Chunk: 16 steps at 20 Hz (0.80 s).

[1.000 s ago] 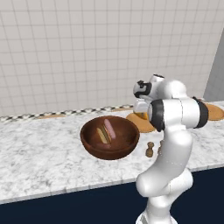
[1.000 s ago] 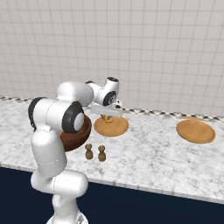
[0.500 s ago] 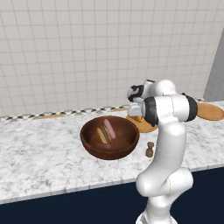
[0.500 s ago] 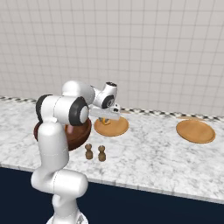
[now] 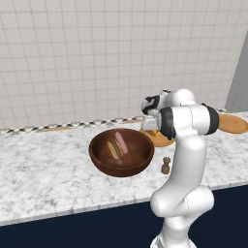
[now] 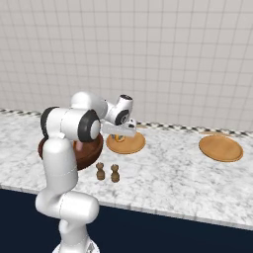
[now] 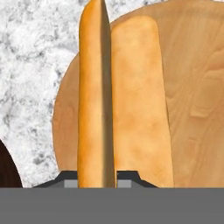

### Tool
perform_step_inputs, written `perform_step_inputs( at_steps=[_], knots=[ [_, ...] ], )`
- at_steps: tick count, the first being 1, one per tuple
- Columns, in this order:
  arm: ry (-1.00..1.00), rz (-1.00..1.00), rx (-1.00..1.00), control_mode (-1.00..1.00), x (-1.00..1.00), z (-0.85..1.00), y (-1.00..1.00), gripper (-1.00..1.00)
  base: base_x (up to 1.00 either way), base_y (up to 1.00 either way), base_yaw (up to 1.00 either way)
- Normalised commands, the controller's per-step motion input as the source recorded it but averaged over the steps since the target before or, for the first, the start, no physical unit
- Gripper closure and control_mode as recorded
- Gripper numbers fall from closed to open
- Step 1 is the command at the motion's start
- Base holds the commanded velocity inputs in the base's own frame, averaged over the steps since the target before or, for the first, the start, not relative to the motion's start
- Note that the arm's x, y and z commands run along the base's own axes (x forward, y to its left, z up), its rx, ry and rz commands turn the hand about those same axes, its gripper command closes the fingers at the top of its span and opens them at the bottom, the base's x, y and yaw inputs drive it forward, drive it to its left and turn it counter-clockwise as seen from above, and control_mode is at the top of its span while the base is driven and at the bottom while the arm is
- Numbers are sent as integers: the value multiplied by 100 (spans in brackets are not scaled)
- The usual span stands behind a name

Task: Place one bun and one sausage from the bowl on each plate.

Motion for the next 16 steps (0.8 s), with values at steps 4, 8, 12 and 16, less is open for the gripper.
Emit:
perform_step_inputs(
  at_steps=[4, 8, 12, 16],
  knots=[
    [0, 0, 0, -100, 0, -44, 4, 100, 0, 0, 0],
    [0, 0, 0, -100, 0, -39, 12, -100, 0, 0, 0],
    [0, 0, 0, -100, 1, -50, 9, -100, 0, 0, 0],
    [0, 0, 0, -100, 0, -47, 6, -100, 0, 0, 0]
  ],
)
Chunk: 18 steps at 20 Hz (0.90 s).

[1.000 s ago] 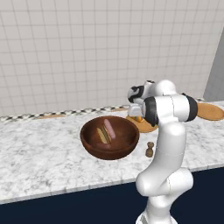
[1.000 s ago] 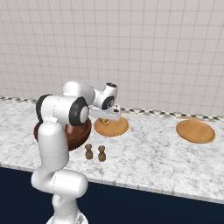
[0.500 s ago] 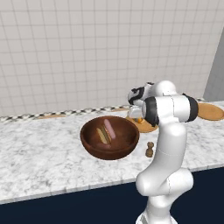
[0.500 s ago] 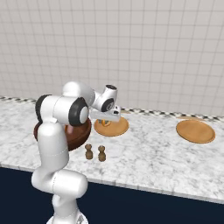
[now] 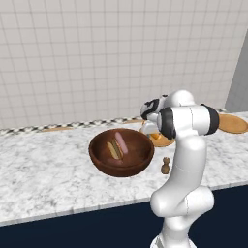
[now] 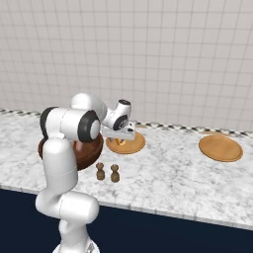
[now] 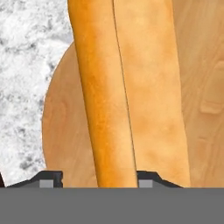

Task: Place one bun and one sausage from the bowl on each plate.

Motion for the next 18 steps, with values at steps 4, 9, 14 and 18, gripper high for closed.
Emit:
perform_step_inputs(
  at_steps=[4, 9, 14, 18],
  knots=[
    [-14, 0, 1, -100, 0, 23, 1, -100, 0, 0, 0],
    [-24, 0, 0, -100, 0, 32, 0, -100, 0, 0, 0],
    [15, -1, 3, -100, 0, 10, 0, -100, 0, 0, 0],
    [41, 0, 0, -100, 1, 52, 0, -100, 0, 0, 0]
  ],
)
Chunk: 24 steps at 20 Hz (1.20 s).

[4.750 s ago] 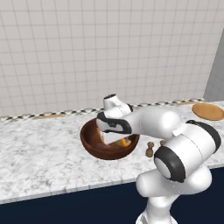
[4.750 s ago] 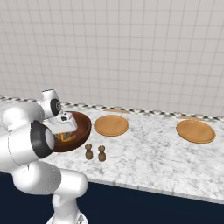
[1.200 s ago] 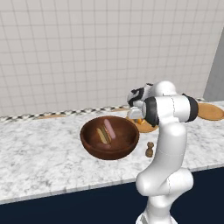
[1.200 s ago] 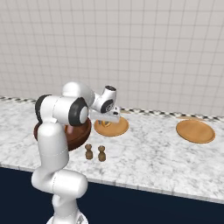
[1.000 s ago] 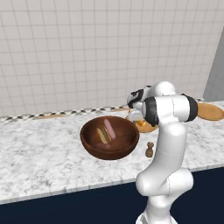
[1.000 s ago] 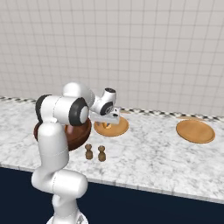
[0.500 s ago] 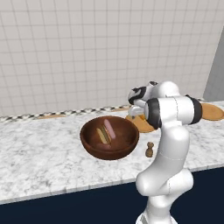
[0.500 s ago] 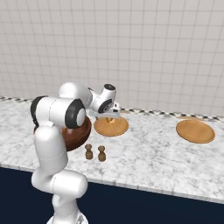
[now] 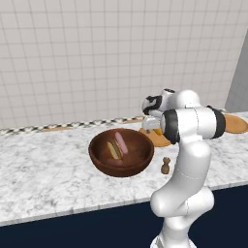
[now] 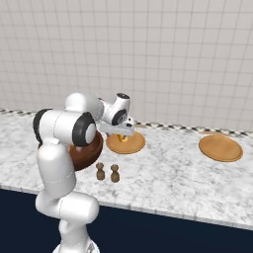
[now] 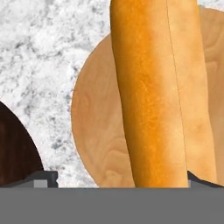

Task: Place one bun and one sausage from the bowl on each plate.

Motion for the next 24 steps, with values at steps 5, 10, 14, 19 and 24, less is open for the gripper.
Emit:
perform_step_inputs(
  at_steps=[5, 10, 14, 19, 24],
  knots=[
    [47, 3, -4, -100, 5, 50, 0, -100, 0, 0, 0],
    [43, 6, -15, -100, 0, 1, 0, -100, 0, 0, 0],
    [41, 10, -17, -100, 0, -18, 0, -100, 0, 0, 0],
    [13, 11, -4, -100, 6, -54, -2, -100, 0, 0, 0],
    [0, 7, 3, -100, 4, -35, -14, -100, 0, 0, 0]
  ],
)
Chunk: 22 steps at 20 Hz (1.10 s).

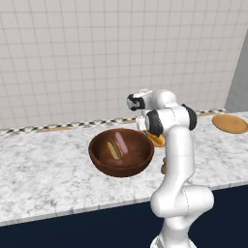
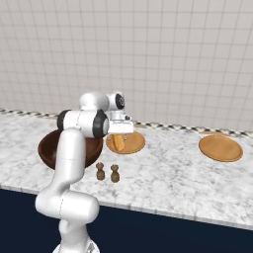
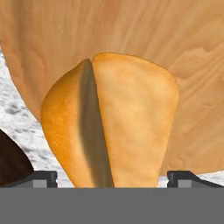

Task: Place one bun and one sausage from the bowl on each plate.

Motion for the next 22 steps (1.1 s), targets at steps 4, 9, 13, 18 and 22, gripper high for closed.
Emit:
perform_step_inputs(
  at_steps=[4, 9, 13, 18, 22],
  knots=[
    [-6, 2, 28, -100, 0, 85, -59, -100, 0, 0, 0],
    [-37, 2, 15, -100, -20, 21, -14, -100, 0, 0, 0],
    [-93, 13, -1, -100, -98, -4, 28, -100, 0, 0, 0],
    [-81, 5, -5, -100, -93, -10, 56, -100, 0, 0, 0],
    [-45, -11, 0, -100, -25, 51, 83, -100, 0, 0, 0]
  ],
)
